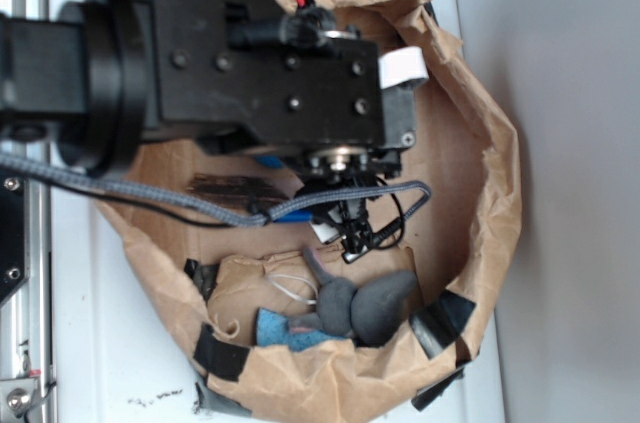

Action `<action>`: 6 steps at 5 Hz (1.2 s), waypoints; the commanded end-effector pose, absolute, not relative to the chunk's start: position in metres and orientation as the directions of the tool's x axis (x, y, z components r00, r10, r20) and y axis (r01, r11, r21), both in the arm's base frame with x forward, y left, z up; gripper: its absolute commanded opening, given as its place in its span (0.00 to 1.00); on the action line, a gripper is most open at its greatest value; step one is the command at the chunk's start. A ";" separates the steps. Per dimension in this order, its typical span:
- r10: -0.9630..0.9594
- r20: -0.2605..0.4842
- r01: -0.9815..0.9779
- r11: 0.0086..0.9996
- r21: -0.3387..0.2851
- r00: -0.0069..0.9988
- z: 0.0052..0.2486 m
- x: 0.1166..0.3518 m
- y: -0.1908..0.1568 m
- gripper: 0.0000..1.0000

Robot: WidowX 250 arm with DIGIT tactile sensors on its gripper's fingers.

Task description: Grab the blue ball.

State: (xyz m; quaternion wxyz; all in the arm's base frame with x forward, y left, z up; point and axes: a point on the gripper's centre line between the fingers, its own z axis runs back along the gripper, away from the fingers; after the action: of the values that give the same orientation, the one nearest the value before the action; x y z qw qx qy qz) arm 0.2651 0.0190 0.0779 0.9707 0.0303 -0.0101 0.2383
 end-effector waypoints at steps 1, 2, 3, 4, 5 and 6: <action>0.451 0.138 -0.458 0.889 0.014 0.882 0.095 0.266 0.017 1.00; 0.451 0.138 -0.458 0.889 0.014 0.882 0.095 0.266 0.017 1.00; 0.451 0.138 -0.458 0.889 0.014 0.882 0.095 0.266 0.017 1.00; 0.451 0.138 -0.458 0.889 0.014 0.882 0.095 0.266 0.017 1.00; 0.491 0.159 -0.491 0.870 -0.042 0.856 0.098 0.253 0.057 1.00; 0.477 0.189 -0.473 0.878 -0.067 0.858 0.079 0.263 0.078 1.00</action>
State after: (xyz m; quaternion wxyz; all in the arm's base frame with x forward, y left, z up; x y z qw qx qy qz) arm 0.2636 0.0667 0.0701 0.9678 -0.0145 -0.0803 0.2383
